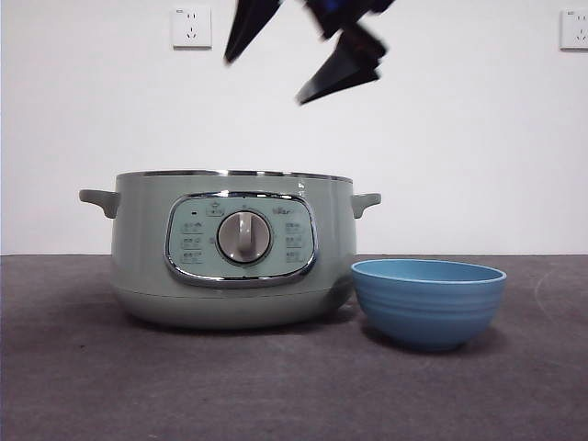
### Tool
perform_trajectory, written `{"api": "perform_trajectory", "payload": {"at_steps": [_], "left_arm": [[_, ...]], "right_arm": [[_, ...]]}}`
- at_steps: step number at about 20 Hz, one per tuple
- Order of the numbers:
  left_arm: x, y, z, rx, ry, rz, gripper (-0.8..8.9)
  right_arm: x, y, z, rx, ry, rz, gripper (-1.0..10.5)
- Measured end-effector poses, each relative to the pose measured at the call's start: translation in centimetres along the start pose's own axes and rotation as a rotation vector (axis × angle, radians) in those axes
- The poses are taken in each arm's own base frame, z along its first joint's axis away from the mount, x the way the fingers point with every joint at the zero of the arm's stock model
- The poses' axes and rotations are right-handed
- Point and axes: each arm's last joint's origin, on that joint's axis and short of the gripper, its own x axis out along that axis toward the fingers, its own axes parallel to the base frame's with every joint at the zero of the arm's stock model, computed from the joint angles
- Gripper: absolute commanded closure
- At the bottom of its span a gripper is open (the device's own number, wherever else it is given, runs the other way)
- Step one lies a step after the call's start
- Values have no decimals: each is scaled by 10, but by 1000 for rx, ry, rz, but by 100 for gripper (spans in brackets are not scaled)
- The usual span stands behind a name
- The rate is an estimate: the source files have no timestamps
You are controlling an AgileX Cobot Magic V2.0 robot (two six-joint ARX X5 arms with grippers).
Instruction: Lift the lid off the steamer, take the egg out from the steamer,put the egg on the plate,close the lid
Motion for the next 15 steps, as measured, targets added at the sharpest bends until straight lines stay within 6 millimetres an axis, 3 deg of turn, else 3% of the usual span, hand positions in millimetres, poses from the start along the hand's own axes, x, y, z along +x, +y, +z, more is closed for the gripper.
{"api": "perform_trajectory", "payload": {"at_steps": [4,8,11,15], "left_arm": [[-4,0,-1,0,-4,-3,822],[-4,0,-4,0,25,-5,822],[-4,0,-4,0,25,-5,822],[-4,0,-4,0,25,-5,822]], "right_arm": [[59,2,8,-46,71,-14,384],[100,-2,-12,-64,160,-44,384],[116,-6,-24,-70,203,-49,384],[121,-6,-27,-73,215,-50,385]]}}
